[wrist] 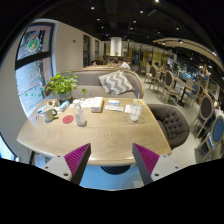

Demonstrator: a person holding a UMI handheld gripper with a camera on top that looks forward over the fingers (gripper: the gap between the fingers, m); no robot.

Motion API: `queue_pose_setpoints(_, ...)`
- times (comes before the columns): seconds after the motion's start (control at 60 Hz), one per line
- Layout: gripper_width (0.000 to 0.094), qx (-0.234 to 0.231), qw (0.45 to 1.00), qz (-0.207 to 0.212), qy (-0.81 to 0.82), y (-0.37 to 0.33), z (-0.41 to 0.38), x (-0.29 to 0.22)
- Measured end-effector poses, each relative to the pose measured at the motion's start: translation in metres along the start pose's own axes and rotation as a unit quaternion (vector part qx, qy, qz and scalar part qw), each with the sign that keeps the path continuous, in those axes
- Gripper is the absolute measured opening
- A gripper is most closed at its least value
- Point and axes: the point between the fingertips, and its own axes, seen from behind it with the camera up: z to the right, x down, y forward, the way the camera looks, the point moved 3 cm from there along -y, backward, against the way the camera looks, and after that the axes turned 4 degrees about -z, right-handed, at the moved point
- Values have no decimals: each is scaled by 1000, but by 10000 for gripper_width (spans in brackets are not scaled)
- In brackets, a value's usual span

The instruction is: Pour water

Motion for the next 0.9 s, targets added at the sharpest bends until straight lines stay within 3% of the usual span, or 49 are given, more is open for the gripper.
queue_pose_setpoints(0.267,853,-9,1000,-17,-10,25,-31,15)
queue_pose_setpoints(0.55,856,-41,998,-34,-15,76,-129,24)
queue_pose_setpoints(0.9,858,-18,999,32,2,217,-204,-45)
